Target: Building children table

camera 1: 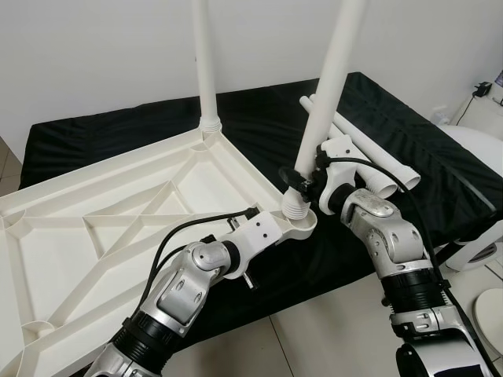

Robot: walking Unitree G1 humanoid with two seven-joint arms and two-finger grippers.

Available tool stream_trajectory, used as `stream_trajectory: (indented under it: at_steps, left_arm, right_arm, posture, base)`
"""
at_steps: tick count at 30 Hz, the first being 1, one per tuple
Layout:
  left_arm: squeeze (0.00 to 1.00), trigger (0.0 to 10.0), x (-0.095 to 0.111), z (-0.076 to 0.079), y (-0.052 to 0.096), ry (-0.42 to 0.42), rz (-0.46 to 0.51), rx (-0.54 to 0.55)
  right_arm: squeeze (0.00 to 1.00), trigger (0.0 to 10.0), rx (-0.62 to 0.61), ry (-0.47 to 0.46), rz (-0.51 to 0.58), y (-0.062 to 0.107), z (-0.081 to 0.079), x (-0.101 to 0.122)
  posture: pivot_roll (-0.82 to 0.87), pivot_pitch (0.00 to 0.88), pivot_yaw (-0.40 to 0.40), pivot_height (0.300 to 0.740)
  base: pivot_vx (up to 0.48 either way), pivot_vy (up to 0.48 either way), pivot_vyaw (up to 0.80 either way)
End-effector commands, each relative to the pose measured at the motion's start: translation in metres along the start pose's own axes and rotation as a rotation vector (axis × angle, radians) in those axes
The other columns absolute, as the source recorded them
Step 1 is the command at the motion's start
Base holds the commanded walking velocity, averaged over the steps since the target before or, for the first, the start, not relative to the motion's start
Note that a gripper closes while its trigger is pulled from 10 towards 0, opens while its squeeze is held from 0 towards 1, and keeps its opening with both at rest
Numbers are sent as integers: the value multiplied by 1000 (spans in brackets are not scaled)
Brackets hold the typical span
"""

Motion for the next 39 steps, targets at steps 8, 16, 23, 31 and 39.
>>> stream_trajectory:
  at_steps: [8, 16, 23, 31, 39]
  left_arm:
    - [0, 10000, 0, -2, 0, -7, 5, 34]
    - [0, 10000, 1, -1, -1, -11, 9, 27]
    - [0, 10000, 0, 0, -1, -12, 9, 23]
    - [0, 10000, 2, 0, -2, -11, 14, 26]
    - [0, 10000, 2, -2, 0, -5, 14, 36]
  right_arm:
    - [0, 10000, 57, 2, -115, 16, -2, -21]
    - [0, 10000, 41, 38, -165, 24, 6, -26]
    - [0, 10000, 41, 39, -178, 27, 5, -30]
    - [0, 10000, 48, 38, -177, 17, -7, -37]
    - [0, 10000, 14, 10, -190, 14, -9, -49]
  posture:
    - [-126, 91, 7, 740]
    - [-132, 86, 9, 740]
    - [-133, 80, 12, 740]
    - [-133, 79, 9, 740]
    - [-125, 92, 6, 740]
  base:
    - [0, 0, 0]
    - [0, 0, 0]
    - [0, 0, 0]
    - [0, 0, 0]
    - [0, 0, 0]
Point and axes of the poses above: a point about 5 cm out from each wrist's last joint towards the gripper, its own y axis pointing back from the gripper into the wrist, its own x axis along the axis of the wrist's last joint, z = x × y, the point moved 2 cm from there along -y, pointing out of the wrist towards the gripper, and after that the axes turned 7 degrees about y, right-handed, at the moved point
